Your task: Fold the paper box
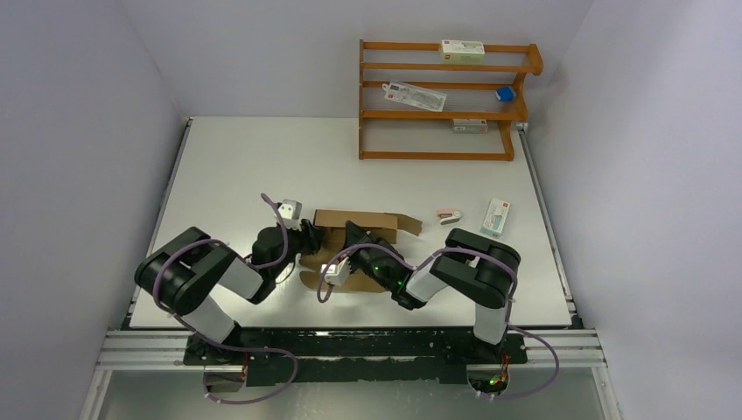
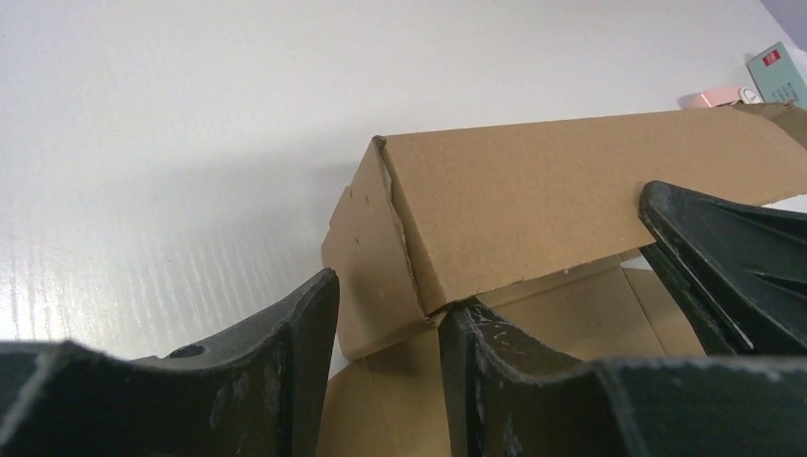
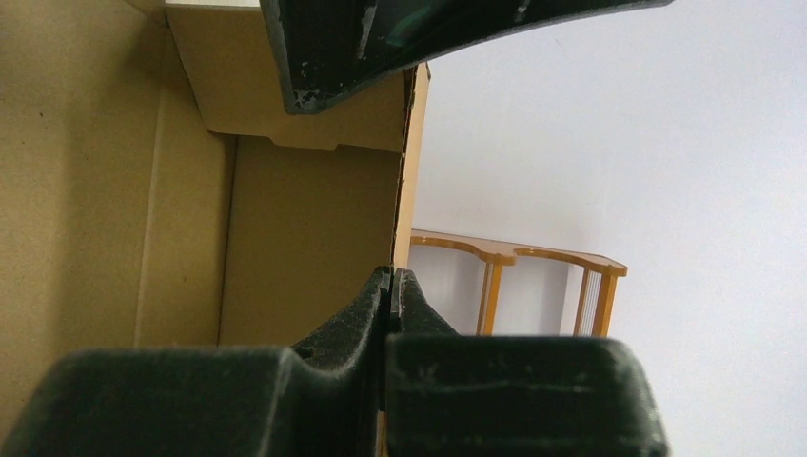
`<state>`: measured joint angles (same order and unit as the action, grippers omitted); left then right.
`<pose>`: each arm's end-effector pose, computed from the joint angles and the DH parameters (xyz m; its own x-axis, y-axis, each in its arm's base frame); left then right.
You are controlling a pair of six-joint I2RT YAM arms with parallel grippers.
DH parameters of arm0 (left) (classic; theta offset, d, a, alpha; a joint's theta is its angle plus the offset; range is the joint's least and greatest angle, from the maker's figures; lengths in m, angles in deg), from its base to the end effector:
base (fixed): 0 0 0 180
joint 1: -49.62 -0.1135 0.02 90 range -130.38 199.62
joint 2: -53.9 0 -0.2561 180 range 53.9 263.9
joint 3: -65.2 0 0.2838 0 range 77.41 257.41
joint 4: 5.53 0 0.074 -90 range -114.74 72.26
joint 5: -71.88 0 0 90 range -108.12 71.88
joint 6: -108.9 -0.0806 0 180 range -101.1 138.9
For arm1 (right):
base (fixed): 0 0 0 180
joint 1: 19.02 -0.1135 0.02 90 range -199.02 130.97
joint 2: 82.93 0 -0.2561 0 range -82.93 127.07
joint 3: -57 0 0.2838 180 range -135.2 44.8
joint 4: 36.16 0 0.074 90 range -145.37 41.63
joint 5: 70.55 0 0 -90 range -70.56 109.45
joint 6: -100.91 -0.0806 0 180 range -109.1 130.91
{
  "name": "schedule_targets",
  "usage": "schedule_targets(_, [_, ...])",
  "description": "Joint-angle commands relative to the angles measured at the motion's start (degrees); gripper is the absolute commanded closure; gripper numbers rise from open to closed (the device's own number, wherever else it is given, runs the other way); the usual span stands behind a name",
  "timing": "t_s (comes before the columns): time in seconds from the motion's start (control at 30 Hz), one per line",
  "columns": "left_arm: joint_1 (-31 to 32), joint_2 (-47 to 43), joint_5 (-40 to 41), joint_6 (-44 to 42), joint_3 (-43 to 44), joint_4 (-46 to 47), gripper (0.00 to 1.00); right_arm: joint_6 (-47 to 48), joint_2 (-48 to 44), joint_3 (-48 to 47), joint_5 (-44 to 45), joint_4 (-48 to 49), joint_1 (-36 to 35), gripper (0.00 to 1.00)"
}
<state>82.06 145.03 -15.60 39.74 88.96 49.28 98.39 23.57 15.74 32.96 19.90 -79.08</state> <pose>0.2425 -0.1499 0.0740 -0.3493 -0.1991 -0.9156 0.4017 0.8510 -0.3383 0.1970 0.3043 0.0770 0.7233 -0.6905 -0.0062 -0.1115 -0.1080 -0.9879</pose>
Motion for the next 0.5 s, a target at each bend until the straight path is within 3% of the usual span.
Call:
schedule_targets(0.0, [1.82, 3.29, 4.62, 1.39, 0.6, 10.78, 0.53, -1.95, -1.67, -0.27, -1.98, -2.73, -0.85, 1.0])
schedule_targets(0.47, [7.1, 9.0, 21.79, 2.68, 1.41, 19.07, 0.65, -3.85, -1.95, -1.03, -2.19, -5.58, -1.25, 1.0])
